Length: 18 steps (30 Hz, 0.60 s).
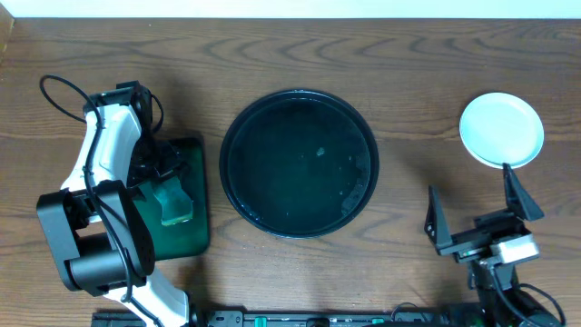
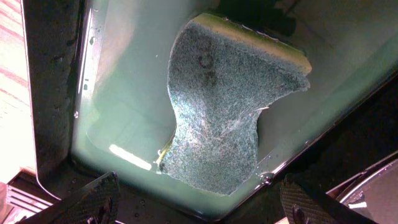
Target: Clean dirty plates on tray and stack at the side
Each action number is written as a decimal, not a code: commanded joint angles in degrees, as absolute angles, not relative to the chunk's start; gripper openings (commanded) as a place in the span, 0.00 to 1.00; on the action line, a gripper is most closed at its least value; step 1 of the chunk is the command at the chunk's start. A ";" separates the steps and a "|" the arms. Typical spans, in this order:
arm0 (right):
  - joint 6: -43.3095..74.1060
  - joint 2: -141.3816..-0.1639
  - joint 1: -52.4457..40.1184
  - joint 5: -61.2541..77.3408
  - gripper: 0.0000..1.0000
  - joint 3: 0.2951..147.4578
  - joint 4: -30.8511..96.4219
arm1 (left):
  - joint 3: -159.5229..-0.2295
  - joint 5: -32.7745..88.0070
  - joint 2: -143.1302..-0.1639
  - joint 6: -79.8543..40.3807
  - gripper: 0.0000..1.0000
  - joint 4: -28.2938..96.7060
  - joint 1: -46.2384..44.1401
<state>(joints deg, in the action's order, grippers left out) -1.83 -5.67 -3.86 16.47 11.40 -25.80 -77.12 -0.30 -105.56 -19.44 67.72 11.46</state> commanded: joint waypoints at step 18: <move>0.80 -0.27 -3.25 10.48 0.99 0.30 -35.79 | -76.82 -0.45 -105.45 -19.11 0.83 68.07 11.40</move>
